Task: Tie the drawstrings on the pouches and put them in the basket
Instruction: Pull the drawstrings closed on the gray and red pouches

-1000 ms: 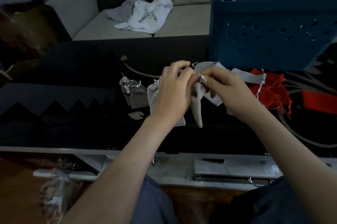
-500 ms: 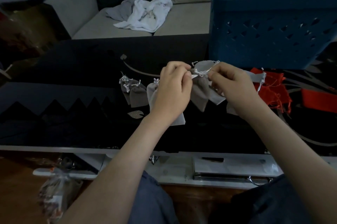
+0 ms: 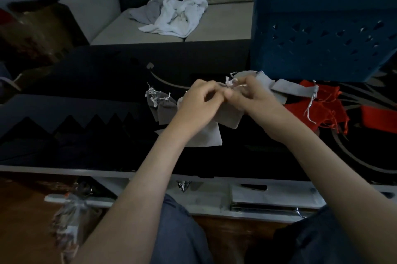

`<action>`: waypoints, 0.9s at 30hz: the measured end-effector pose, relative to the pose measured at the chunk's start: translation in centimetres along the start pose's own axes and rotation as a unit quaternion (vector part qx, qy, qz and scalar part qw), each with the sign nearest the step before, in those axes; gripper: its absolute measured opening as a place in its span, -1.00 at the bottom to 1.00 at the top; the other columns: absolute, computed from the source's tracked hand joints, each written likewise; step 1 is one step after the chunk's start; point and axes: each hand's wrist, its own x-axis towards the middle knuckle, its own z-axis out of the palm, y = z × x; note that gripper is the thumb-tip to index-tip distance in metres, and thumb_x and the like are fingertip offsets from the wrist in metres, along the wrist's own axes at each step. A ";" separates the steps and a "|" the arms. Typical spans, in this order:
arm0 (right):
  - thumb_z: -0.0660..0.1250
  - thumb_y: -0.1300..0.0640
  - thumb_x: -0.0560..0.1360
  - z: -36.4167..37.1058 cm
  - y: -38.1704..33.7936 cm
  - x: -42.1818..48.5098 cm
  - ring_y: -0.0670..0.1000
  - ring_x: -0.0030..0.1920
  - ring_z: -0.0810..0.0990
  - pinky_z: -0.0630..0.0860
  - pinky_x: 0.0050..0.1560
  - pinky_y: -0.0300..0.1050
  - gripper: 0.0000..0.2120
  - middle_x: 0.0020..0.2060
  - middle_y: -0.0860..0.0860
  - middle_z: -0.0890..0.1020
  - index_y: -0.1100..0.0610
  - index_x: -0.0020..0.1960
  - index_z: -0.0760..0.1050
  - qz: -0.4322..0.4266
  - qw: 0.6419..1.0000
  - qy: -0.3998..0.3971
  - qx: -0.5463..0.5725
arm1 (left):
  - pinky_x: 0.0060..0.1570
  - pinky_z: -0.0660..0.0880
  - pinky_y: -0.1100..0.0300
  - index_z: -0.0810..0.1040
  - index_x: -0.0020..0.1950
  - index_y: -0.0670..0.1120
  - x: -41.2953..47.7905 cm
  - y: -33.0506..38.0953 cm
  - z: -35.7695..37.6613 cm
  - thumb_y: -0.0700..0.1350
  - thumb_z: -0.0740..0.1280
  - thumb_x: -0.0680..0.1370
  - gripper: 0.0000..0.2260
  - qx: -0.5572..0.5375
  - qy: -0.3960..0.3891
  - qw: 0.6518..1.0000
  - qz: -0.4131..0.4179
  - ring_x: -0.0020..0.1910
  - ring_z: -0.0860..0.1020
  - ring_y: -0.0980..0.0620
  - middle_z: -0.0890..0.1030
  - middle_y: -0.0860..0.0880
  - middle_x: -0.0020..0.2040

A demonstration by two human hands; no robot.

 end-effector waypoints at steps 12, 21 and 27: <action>0.43 0.26 0.42 3.2 3.9 1.8 0.03 -0.33 0.59 0.51 -0.30 -0.21 -0.68 -0.17 0.13 0.63 0.12 0.13 0.42 0.026 0.973 -0.088 -0.213 | -0.04 0.36 0.24 0.37 0.28 -0.10 -1.5 -3.2 -2.9 -0.03 0.34 0.55 -0.64 0.277 -0.121 0.945 -0.122 0.10 0.48 0.02 0.44 -0.01 0.22; 0.38 0.22 0.43 4.7 5.6 3.0 -0.15 -0.31 0.43 0.33 -0.35 -0.46 -0.64 -0.32 -0.06 0.47 0.17 0.17 0.34 -0.023 0.959 0.013 -0.282 | 0.08 0.50 -0.01 0.03 0.42 -0.09 -1.1 -4.3 -1.4 -0.21 0.37 0.52 -0.38 0.252 -0.077 0.952 -0.157 0.06 0.53 -0.11 0.46 -0.21 0.18; 0.42 0.14 0.45 3.4 5.6 3.5 -0.10 -0.21 0.48 0.33 -0.29 -0.39 -0.58 -0.26 -0.06 0.52 0.15 0.23 0.35 0.013 0.970 0.027 -0.241 | 0.05 0.42 0.05 0.14 0.37 -0.15 -0.8 -3.4 -1.6 -0.19 0.34 0.54 -0.50 0.286 -0.034 0.933 -0.217 0.20 0.44 -0.17 0.39 -0.21 0.26</action>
